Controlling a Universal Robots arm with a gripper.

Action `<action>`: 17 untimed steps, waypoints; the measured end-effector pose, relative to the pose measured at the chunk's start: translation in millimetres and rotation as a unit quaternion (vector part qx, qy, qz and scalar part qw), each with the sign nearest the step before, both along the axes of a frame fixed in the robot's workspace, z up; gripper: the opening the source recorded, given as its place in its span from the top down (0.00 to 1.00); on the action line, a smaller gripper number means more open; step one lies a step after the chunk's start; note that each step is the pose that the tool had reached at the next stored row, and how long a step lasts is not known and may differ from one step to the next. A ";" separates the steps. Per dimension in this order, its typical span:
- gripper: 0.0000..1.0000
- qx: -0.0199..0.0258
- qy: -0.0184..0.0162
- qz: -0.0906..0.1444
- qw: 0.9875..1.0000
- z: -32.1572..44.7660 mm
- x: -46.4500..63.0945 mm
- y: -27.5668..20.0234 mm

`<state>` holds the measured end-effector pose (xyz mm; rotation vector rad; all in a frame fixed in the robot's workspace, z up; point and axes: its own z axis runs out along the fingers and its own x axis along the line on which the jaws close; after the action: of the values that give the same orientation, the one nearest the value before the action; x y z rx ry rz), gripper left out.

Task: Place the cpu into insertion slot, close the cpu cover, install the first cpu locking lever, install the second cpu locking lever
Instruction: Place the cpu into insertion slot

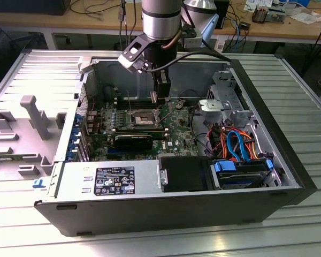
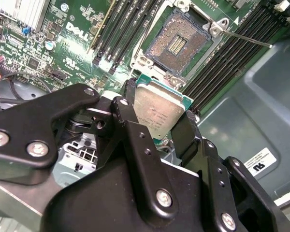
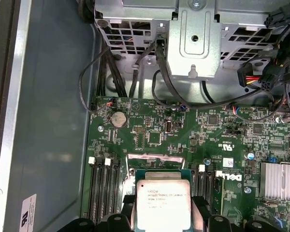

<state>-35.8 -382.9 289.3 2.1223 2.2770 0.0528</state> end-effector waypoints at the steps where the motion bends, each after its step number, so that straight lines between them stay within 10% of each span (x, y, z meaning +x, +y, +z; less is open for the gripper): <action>1: 0.46 0.000 0.000 -0.001 1.000 0.0 0.0 0.0; 17: 0.46 0.000 0.000 -0.022 1.000 -0.5 0.0 0.0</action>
<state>-35.8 -382.8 288.8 2.1719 2.2287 0.0519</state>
